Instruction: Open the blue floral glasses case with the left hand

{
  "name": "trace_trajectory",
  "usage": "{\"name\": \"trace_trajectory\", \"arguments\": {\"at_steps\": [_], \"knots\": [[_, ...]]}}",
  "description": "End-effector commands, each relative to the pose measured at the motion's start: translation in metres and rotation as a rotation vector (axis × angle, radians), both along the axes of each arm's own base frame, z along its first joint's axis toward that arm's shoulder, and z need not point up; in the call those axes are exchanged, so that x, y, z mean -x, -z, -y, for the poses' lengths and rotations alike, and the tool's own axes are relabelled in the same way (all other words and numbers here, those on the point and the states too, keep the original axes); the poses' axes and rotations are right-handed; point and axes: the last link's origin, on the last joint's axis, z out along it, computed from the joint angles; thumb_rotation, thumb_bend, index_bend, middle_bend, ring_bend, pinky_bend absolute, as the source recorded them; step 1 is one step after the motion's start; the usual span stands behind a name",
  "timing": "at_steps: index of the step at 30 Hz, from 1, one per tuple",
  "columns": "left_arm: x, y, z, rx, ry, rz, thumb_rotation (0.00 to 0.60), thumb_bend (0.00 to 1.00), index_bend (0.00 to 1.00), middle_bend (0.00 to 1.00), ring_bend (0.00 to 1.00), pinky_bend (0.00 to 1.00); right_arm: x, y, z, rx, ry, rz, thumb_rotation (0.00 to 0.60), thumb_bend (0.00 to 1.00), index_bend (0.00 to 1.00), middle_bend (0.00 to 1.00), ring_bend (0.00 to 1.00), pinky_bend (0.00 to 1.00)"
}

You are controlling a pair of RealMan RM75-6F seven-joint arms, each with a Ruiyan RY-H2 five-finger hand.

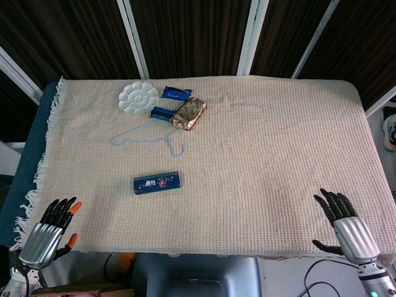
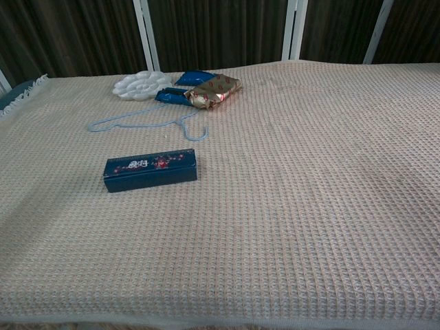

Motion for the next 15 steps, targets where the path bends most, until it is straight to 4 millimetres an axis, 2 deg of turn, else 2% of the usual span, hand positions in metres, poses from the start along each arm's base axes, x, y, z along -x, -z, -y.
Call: {"name": "trace_trajectory", "arguments": {"at_steps": [1,5,8,12,15], "knots": [[-0.001,0.001,-0.001,0.002,0.007,0.002,0.600,0.41,0.00,0.00,0.00,0.00,0.000,0.000,0.000,-0.003,0.000,0.000,0.600,0.22,0.00,0.00,0.00,0.00],[-0.008,0.010,-0.009,-0.010,0.051,0.056,0.600,0.41,0.00,0.00,0.00,0.00,0.000,0.001,-0.002,-0.012,-0.001,-0.005,0.600,0.22,0.00,0.00,0.00,0.00],[-0.021,0.031,-0.022,-0.014,0.083,0.130,0.600,0.41,0.01,0.00,0.00,0.00,0.000,0.000,-0.003,-0.015,-0.003,-0.008,0.600,0.22,0.00,0.00,0.00,0.00],[-0.051,0.063,-0.044,0.041,0.136,0.184,0.600,0.44,0.08,0.00,0.00,0.00,0.000,0.001,-0.001,-0.017,-0.003,-0.003,0.600,0.22,0.00,0.00,0.00,0.00],[-0.075,0.085,-0.062,0.087,0.174,0.145,0.600,0.44,0.09,0.00,0.00,0.00,0.000,0.001,0.000,-0.018,-0.001,-0.004,0.600,0.22,0.00,0.00,0.00,0.00]]}}
